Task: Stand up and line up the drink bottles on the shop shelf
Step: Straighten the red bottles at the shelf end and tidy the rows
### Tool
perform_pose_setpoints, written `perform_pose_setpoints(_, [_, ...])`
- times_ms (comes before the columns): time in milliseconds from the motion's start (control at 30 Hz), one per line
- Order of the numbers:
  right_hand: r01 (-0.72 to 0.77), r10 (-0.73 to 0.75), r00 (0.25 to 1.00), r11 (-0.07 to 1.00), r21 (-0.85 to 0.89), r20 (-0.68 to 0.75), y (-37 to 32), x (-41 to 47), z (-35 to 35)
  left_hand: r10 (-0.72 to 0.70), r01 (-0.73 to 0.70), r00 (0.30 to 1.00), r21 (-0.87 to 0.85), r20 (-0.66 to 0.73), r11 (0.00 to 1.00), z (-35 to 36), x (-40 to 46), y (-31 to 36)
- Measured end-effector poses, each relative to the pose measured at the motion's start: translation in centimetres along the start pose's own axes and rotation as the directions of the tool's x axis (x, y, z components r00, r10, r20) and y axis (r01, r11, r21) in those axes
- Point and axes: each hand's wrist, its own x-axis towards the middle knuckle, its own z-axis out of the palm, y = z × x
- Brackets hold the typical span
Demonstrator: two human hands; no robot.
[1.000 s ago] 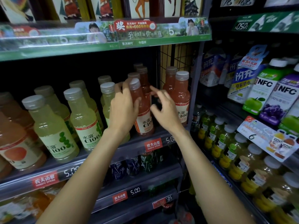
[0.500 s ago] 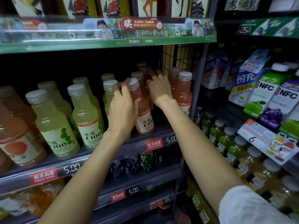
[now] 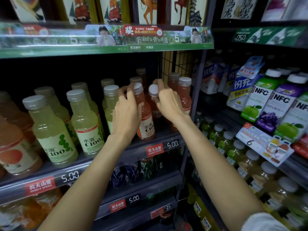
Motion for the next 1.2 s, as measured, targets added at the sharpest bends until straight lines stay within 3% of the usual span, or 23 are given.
perform_pose_setpoints(167, [-0.093,0.098,0.995,0.98,0.175,-0.017,0.2,0.6,-2.0,0.048,-0.048,0.999,-0.025,0.021,0.999,0.3,0.7,0.4])
perform_pose_setpoints(467, [-0.036,0.035,0.999,0.998,0.058,0.007,1.2,0.0,-3.1,0.055,-0.054,0.998,-0.03,0.013,0.998,0.7,1.1,-0.2])
perform_pose_setpoints(767, [-0.112,0.108,0.991,0.992,0.052,0.082,0.2,-0.6,-3.0,0.063,-0.063,0.998,-0.04,-0.002,0.997,0.6,0.8,-0.3])
perform_pose_setpoints(1200, [-0.15,0.147,0.989,0.981,0.125,0.033,1.2,-1.3,-3.0,0.06,-0.057,0.997,-0.06,0.057,0.997,1.0,0.2,-0.3])
